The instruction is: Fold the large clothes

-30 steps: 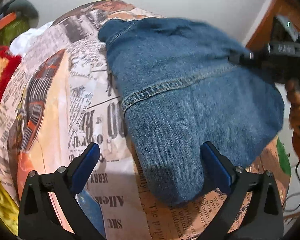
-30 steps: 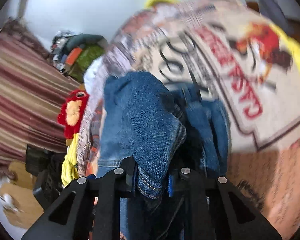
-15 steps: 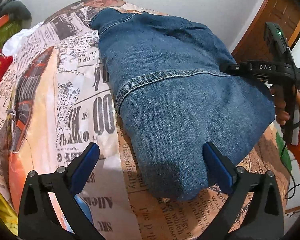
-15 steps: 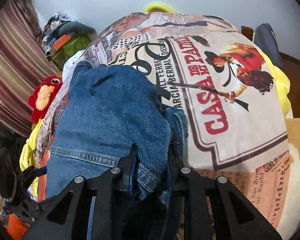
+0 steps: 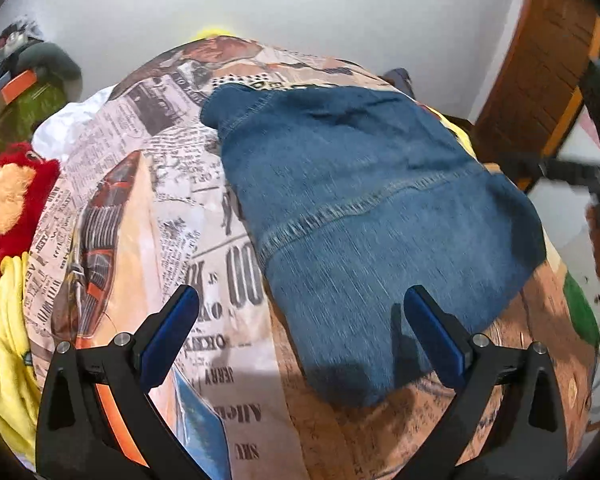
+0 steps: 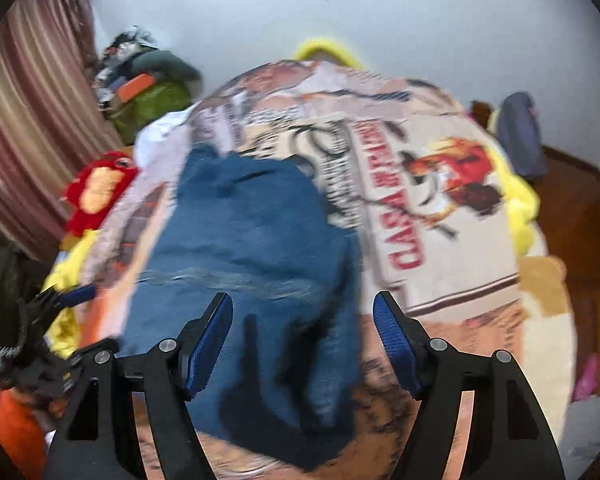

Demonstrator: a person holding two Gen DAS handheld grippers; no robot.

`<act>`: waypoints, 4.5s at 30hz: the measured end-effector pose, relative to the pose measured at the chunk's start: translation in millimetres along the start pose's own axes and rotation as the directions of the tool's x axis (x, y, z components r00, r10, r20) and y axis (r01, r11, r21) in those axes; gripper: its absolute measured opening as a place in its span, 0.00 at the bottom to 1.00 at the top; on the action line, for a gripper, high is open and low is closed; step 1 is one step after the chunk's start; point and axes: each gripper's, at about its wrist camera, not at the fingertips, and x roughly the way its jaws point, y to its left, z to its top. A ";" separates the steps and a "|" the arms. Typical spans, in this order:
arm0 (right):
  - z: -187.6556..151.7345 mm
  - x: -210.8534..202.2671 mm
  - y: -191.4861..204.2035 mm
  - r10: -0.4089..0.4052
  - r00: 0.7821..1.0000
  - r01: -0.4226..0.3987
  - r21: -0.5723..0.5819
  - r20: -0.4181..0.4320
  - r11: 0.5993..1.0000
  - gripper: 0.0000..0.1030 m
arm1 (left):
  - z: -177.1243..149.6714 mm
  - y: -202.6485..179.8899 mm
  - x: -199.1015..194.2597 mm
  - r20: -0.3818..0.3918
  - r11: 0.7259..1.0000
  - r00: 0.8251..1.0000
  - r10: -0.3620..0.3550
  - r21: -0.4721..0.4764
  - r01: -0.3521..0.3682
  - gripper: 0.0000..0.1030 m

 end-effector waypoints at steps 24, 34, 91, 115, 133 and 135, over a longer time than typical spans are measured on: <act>-63.1 -12.7 -58.6 -0.034 0.992 0.048 0.113 -0.119 0.992 0.81 | -20.8 40.4 -11.1 -0.022 0.989 0.989 0.145 -0.012 -0.145 1.00; -15.4 -24.2 -27.3 0.024 1.000 -0.024 0.048 0.000 0.999 0.95 | 28.8 37.4 -4.3 0.031 0.995 1.000 0.006 -0.104 -0.003 1.00; 52.5 0.4 130.1 0.343 0.934 -0.331 0.119 -0.096 0.936 0.37 | 35.4 80.1 -109.5 0.085 0.938 0.966 -0.246 -0.231 0.259 0.44; 0.2 189.5 194.0 0.379 0.834 -0.311 0.227 -0.400 0.923 0.37 | -55.0 200.1 -16.7 -0.127 0.851 0.961 -0.246 -0.503 0.151 0.50; 8.4 120.7 178.8 0.150 0.959 -0.180 -0.106 -0.241 0.978 0.57 | -52.6 176.0 -62.2 -0.036 0.957 0.996 0.083 -0.276 -0.090 0.66; 5.9 100.8 187.2 0.162 0.966 -0.193 -0.147 -0.201 0.970 0.61 | -54.3 163.2 -73.6 -0.016 0.964 0.996 0.083 -0.252 -0.084 0.66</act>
